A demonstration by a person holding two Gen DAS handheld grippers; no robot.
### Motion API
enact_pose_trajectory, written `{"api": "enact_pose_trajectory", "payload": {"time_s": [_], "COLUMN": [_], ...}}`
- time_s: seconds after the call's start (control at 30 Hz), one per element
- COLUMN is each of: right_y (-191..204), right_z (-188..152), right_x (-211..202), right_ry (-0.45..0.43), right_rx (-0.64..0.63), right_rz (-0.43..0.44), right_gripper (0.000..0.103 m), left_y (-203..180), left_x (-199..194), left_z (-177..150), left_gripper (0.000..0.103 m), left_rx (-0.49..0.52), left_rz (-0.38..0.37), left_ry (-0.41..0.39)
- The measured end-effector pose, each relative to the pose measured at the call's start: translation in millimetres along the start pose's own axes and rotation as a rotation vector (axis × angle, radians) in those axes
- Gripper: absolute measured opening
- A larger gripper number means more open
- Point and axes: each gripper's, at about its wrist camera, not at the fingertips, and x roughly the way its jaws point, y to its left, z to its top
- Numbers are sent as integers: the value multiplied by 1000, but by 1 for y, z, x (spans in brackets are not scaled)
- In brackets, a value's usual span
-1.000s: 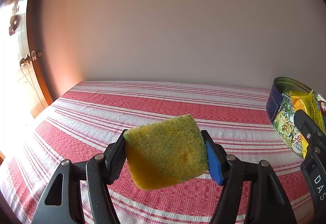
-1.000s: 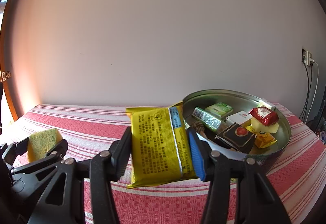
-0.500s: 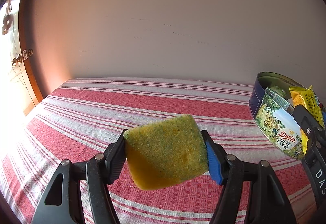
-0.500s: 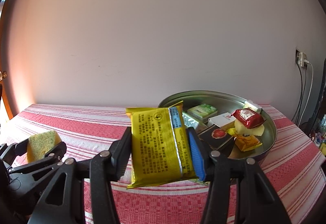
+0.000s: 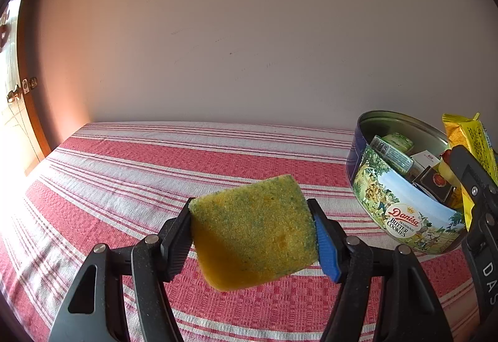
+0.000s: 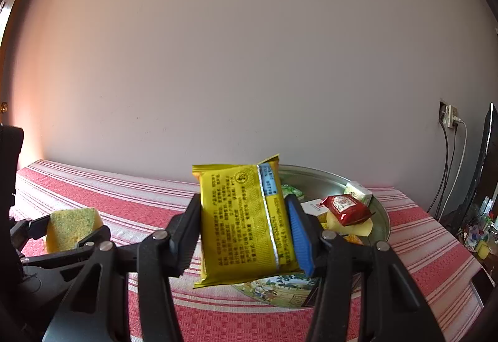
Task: Organize objects
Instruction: 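Carry the sponge cake and yellow wafer pack over the tin with both grippers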
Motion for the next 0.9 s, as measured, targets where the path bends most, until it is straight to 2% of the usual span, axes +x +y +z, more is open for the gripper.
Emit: {"api": "enact_pose_trajectory", "payload": {"time_s": [0.57,0.9], "right_y": [-50,-77], "right_z": [11,16], "right_x": [6,15], "right_ry": [-14,-22], "right_rx": [63,102], "right_rz": [-69,-124], "right_gripper": [53,53], "left_y": [-51,-75], "left_x": [-12,-20], "left_z": [13,27], "left_gripper": [69,69], "left_rx": [54,72], "left_rz": [-50,-115], "left_ry": [-57,-107]}}
